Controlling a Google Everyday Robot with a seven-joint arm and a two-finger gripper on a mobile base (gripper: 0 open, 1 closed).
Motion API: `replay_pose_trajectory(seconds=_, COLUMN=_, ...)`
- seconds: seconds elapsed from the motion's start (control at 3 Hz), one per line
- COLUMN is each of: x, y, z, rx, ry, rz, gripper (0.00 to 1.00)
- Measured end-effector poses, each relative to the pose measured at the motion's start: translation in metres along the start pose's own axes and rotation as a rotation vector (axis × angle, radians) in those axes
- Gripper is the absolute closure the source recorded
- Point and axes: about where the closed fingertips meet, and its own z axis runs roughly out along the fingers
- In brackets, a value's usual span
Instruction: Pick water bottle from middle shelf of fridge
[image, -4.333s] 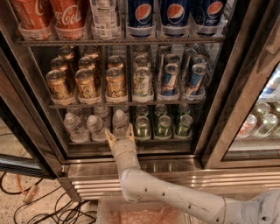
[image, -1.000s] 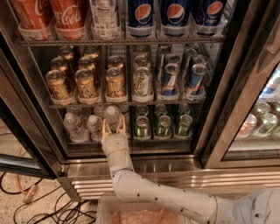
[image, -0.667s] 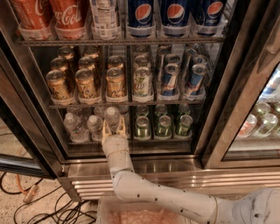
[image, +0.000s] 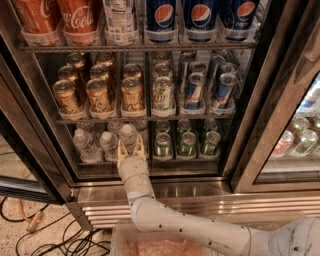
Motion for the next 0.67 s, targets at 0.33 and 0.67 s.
replay_pose_trajectory(seconds=0.33, x=-0.003, y=0.001, z=-0.006, rx=-0.002, ry=-0.001, rz=-0.007, gripper=1.00)
replay_pose_trajectory(seconds=0.67, x=-0.010, y=-0.003, z=-0.027, rx=-0.006, ry=0.010, rz=-0.027, gripper=1.00)
